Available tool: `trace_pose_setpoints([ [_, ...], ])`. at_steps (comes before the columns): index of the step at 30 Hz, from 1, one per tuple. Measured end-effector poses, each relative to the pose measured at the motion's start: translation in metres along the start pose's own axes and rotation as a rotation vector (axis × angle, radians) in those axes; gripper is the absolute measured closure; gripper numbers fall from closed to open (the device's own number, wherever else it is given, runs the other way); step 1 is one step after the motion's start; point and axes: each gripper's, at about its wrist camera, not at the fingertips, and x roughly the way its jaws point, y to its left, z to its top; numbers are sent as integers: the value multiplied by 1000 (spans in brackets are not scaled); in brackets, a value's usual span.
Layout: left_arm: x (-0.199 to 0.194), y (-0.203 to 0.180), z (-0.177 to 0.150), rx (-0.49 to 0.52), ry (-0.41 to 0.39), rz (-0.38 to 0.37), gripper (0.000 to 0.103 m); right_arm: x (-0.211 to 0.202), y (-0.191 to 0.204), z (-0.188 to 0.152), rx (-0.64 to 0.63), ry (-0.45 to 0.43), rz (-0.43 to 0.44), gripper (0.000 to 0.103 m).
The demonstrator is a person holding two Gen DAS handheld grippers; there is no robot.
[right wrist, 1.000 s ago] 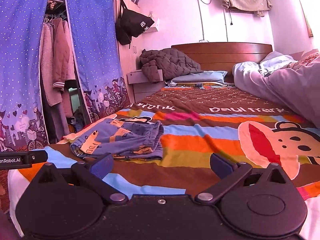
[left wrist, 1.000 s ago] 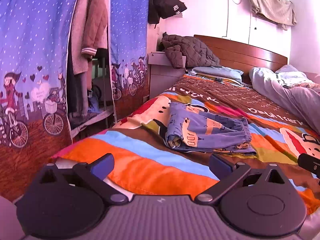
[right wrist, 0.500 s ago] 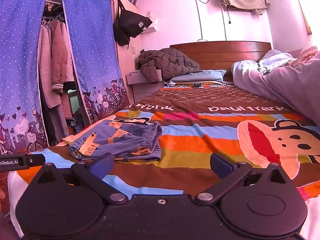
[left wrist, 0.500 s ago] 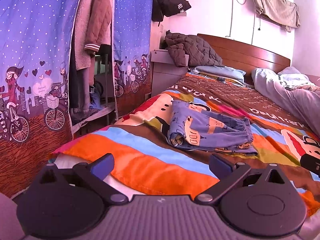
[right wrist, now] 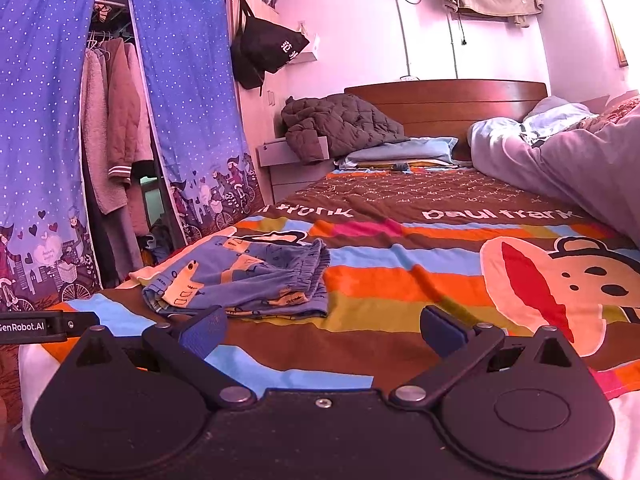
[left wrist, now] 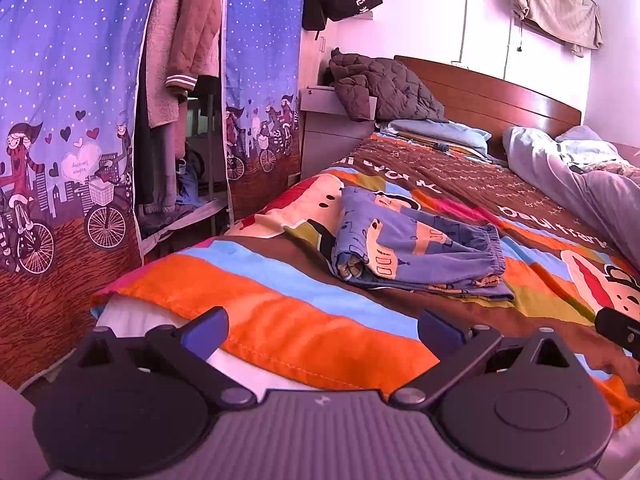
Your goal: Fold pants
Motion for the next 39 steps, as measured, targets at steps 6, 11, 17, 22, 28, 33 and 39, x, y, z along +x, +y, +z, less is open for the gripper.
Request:
trace_pose_setpoints([
  [6,3,-5,0,35,8,38,0,0,-3,1,-13,-4,16,1],
  [11,3,-5,0,42,17,35,0,0,-6,1,-8,-4,12,1],
  [17,3,-2,0,15,16,34,0,1,-9,0,-5,0,8,1],
  [22,4,-1,1,16,22,45,0,3,-9,-2,-8,12,8,1],
  [28,4,-1,1,16,23,45,0,3,-10,-3,-6,13,8,1],
  [33,4,-1,0,23,20,46,0,2,-9,-3,-10,15,8,1],
  [39,4,-1,0,21,21,49,0,1,-8,-3,-6,13,6,1],
])
